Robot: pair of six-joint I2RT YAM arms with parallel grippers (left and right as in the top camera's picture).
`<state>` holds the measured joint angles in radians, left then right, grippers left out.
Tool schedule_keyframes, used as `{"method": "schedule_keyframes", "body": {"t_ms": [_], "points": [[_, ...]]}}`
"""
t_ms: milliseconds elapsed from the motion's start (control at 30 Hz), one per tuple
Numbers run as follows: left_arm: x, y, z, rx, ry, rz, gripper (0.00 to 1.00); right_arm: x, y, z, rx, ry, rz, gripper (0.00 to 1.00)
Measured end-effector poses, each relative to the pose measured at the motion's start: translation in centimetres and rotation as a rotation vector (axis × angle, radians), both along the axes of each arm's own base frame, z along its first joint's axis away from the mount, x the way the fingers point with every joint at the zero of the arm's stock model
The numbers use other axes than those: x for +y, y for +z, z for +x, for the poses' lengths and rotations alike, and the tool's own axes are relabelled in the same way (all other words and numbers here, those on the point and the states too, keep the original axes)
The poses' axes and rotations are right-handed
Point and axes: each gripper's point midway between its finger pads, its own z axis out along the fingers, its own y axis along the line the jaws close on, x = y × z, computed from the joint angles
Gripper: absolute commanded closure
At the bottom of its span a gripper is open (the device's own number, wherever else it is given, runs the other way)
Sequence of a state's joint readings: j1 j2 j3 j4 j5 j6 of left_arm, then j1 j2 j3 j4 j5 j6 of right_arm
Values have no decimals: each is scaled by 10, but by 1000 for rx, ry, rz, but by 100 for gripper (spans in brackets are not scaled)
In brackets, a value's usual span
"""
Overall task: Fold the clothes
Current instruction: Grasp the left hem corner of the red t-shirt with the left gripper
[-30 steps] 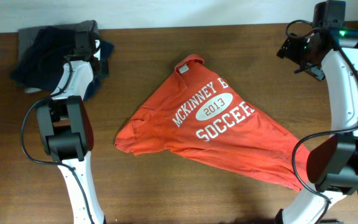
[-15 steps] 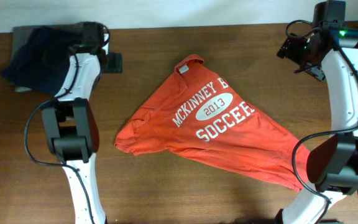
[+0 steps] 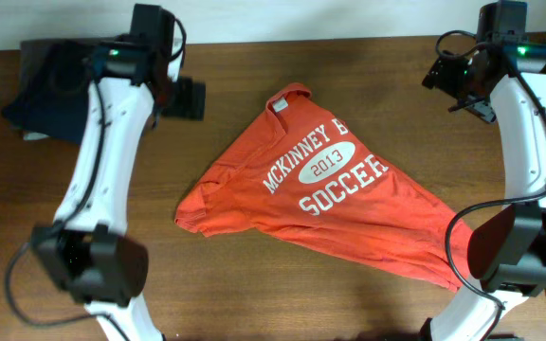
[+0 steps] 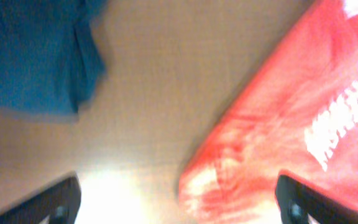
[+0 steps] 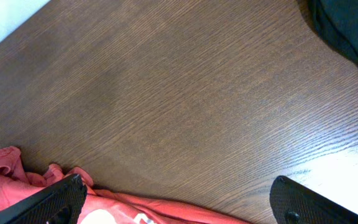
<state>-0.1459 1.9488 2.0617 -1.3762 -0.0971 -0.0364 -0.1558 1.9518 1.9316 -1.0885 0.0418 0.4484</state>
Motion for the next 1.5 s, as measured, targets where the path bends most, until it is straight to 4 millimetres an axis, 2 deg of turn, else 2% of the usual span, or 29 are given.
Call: {"method": "schedule_keyframes", "body": {"t_ms": [100, 167, 333, 467, 600, 700, 800, 933, 1100, 1333, 1367, 1500], "points": [[-1, 10, -48, 126, 2, -27, 1, 0, 0, 0, 0, 0, 0, 1], [-1, 10, -70, 206, 4, -35, 1, 0, 0, 0, 0, 0, 0, 1], [-3, -6, -89, 312, 0, -43, 1, 0, 0, 0, 0, 0, 0, 1], [-3, -33, -106, 416, -4, -34, 1, 0, 0, 0, 0, 0, 0, 1], [-6, -75, -108, 450, -11, -36, 2, 0, 0, 0, -1, 0, 0, 1], [-9, -104, -116, 488, -24, -54, 1, 0, 0, 0, 0, 0, 0, 1], [-11, -129, -122, 501, -41, -68, 2, 0, 0, 0, 0, -1, 0, 1], [-14, -153, -118, 464, -65, -79, 7, 0, 0, 0, 0, 0, 0, 1], [-16, -174, -106, 396, -54, -89, 10, 0, 0, 0, 0, 0, 0, 1], [-8, -187, -112, 396, 21, -51, 11, 0, 0, 0, 0, 0, 0, 1], [-7, -187, -110, 390, 28, -47, 16, 0, 0, 0, 0, 0, 0, 1], [-5, -188, -106, 369, 53, -39, 22, 0, 0, 0, 0, 0, 0, 1]]}}
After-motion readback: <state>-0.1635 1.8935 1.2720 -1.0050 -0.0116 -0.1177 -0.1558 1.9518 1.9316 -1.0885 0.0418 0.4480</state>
